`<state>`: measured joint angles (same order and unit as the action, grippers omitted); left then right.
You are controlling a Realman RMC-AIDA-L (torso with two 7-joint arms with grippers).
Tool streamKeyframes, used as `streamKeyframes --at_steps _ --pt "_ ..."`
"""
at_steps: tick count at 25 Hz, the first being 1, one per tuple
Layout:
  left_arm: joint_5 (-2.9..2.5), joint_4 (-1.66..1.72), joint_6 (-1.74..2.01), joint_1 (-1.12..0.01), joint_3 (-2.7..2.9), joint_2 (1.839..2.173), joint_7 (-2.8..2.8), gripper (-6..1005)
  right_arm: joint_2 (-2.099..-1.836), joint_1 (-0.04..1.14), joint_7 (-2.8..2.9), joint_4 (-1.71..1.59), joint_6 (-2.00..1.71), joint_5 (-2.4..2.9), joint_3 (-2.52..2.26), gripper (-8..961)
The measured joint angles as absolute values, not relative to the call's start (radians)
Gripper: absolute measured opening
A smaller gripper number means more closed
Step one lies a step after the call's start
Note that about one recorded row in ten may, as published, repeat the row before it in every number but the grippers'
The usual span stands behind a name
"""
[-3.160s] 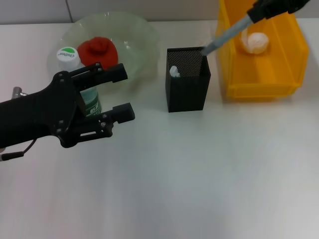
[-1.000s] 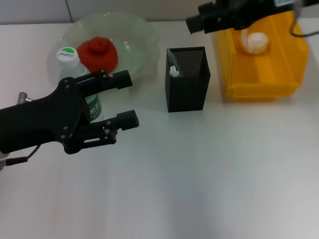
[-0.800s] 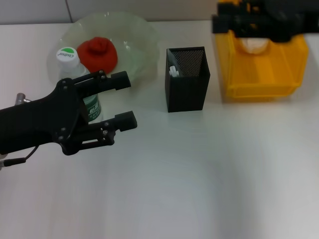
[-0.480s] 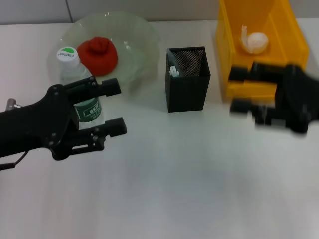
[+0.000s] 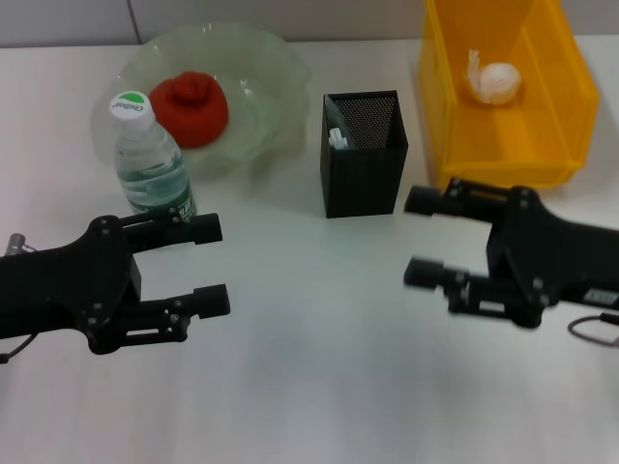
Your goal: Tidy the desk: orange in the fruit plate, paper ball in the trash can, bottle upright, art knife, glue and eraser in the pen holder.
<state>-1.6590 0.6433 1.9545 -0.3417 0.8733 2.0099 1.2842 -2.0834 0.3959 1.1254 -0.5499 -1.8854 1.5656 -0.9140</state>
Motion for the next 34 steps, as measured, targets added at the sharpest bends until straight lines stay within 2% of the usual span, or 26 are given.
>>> streamKeyframes --at_steps 20,34 --pt "-1.661 0.637 1.927 -0.329 0.878 2.016 1.270 765 -2.083 0.417 1.034 -0.444 -1.836 1.569 -1.044 687" --pt "-1.661 0.637 1.897 -0.330 0.879 2.036 1.270 765 -2.086 0.415 1.032 -0.440 -1.816 1.558 -1.046 687"
